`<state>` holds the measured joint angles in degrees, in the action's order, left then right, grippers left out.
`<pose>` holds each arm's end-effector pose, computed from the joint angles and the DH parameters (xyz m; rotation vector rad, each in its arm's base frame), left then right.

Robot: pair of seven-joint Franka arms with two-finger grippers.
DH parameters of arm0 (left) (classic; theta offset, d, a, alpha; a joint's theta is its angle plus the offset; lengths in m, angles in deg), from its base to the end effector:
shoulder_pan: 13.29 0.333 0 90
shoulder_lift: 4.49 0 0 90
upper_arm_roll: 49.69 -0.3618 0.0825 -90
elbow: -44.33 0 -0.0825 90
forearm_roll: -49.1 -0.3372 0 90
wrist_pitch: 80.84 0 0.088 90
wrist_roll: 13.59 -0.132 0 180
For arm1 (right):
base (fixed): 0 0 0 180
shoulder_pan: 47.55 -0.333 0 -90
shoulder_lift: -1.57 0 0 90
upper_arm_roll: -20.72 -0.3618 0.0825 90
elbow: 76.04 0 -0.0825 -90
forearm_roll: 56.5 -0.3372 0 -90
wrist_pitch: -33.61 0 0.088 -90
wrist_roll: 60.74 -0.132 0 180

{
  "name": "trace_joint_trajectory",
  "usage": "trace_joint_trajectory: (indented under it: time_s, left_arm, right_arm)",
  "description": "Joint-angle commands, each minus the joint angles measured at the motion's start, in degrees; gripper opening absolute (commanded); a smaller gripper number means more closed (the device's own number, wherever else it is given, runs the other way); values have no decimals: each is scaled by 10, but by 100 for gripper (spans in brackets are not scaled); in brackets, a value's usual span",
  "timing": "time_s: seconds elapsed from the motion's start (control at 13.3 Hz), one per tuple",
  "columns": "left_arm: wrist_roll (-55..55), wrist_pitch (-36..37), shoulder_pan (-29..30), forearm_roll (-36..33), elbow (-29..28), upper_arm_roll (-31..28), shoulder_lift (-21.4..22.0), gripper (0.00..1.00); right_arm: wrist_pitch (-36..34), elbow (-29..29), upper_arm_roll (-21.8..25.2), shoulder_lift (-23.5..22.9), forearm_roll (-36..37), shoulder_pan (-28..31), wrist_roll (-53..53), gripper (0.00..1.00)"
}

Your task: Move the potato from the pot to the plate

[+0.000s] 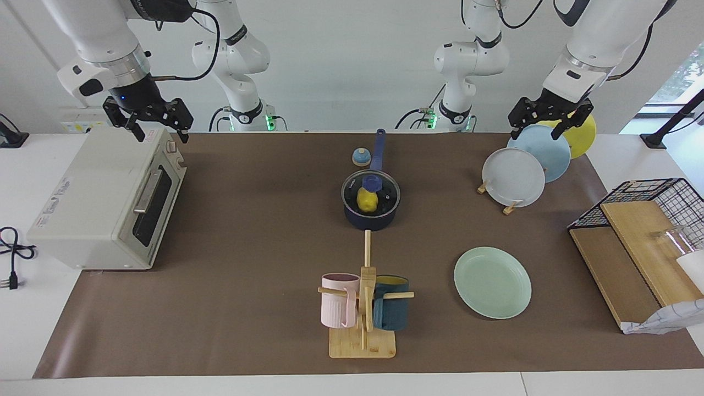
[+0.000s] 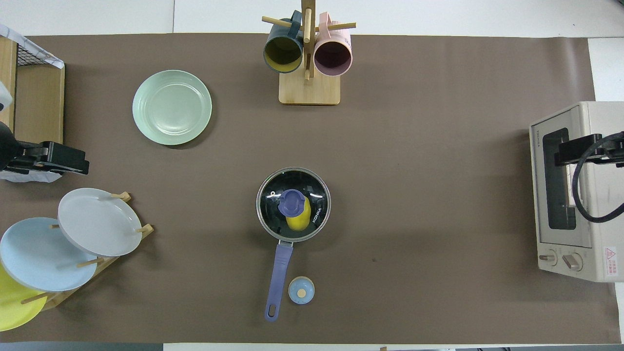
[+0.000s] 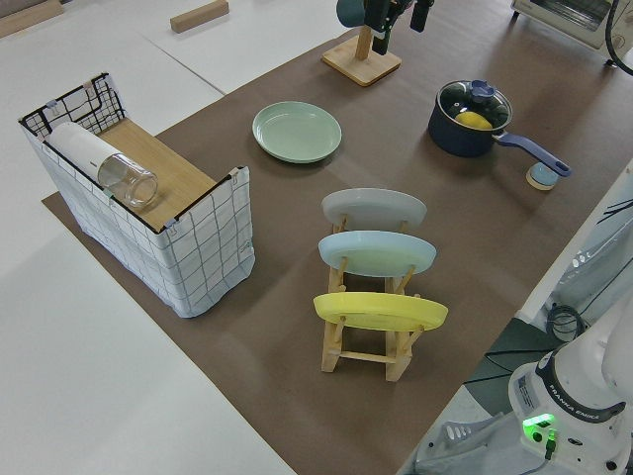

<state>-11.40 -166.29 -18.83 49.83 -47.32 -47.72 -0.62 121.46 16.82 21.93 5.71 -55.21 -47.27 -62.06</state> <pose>0.4698 -0.0644 0.6596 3.1306 -0.1464 -0.0649 0.4772 -0.0159 0.6565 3.1196 -0.0775 -0.0238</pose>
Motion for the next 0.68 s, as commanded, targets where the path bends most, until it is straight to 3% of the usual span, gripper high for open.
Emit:
trace_joint_trajectory:
  time_s: [0.0, 0.38, 0.6]
  left_arm:
    - [7, -4, 0, -2, -16, 1, 11, 100]
    - [7, -6, -1, -2, -23, 1, 13, 100]
    - [39, -9, -3, -2, -25, 2, 14, 100]
  right_arm:
    - [5, 10, -3, 11, -3, 5, 14, 100]
    - [21, 7, -16, 5, -6, -30, 11, 100]
    - [17, -26, -16, -21, -8, -60, -11, 100]
